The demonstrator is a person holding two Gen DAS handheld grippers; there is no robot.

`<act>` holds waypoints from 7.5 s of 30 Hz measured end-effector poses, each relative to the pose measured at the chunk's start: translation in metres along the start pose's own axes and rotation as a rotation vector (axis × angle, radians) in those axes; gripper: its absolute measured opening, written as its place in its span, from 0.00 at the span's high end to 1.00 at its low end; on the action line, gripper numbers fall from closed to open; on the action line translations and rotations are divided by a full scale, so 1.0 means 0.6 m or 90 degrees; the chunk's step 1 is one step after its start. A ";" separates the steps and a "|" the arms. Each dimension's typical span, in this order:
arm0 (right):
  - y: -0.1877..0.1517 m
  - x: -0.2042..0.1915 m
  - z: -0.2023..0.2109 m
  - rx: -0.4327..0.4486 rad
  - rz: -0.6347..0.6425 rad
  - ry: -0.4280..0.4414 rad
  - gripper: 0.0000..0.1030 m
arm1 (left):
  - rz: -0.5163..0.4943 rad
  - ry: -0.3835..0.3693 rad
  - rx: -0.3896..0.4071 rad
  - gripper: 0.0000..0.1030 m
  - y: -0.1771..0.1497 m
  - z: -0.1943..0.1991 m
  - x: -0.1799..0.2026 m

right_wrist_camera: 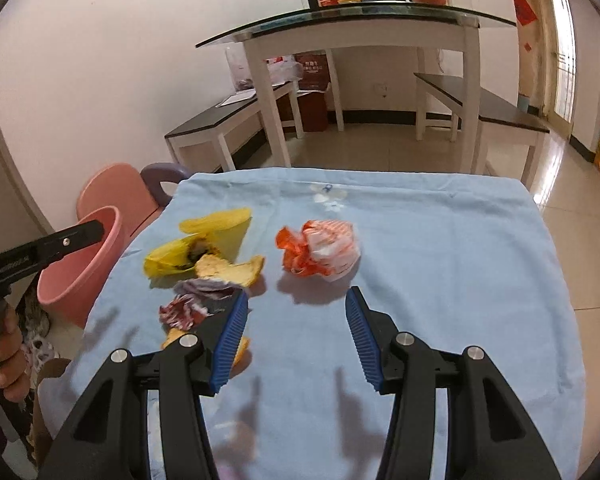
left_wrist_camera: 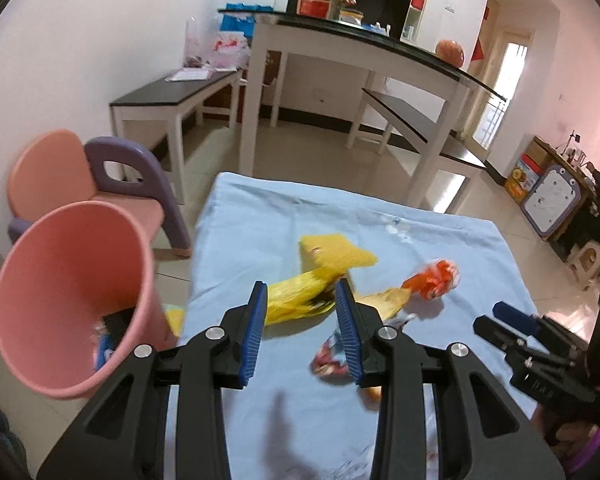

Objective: Collect trash
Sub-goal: 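Move both grippers back over the remaining trash on the table, then grasp the yellow foam net with the left gripper while the right grasps the orange-white bag, then carry the yellow net and orange-white bag with both grippers over the pink bucket, then open both grippers to drop the yellow net and bag into the bucket, then move both grippers back over the remaining trash on the table, then grasp the bread crust with the right gripper while the left grasps the yellow bag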

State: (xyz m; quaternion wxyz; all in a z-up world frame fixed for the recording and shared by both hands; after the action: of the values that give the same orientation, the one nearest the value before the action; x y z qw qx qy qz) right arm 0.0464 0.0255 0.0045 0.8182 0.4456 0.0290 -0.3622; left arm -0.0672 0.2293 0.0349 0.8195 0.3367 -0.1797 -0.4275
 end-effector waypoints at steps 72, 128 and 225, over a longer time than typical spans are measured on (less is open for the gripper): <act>0.045 0.084 -0.023 0.080 -0.079 0.167 0.67 | 0.033 0.121 0.027 0.91 -0.024 0.076 0.023; 0.078 -0.428 -0.286 -0.138 0.152 0.273 0.61 | 0.260 0.198 0.047 0.67 -0.083 0.068 -0.397; -0.063 0.038 -0.053 -0.100 -0.119 0.077 0.95 | -0.052 -0.068 -0.128 0.67 -0.066 -0.122 -0.009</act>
State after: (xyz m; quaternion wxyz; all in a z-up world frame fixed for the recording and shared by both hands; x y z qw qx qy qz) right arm 0.0482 0.0238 -0.0501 0.8101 0.3963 0.1477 -0.4061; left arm -0.0506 0.2468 -0.0449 0.8201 0.2367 -0.1657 -0.4939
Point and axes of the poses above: each gripper's, at about its wrist camera, not at the fingertips, and z roughly against the way its jaws point, x to its right, y to its top, the point moved 3 cm from there along -z, roughly the way its jaws point, and after that the axes turned 15 degrees about y, right-handed, at the moved point
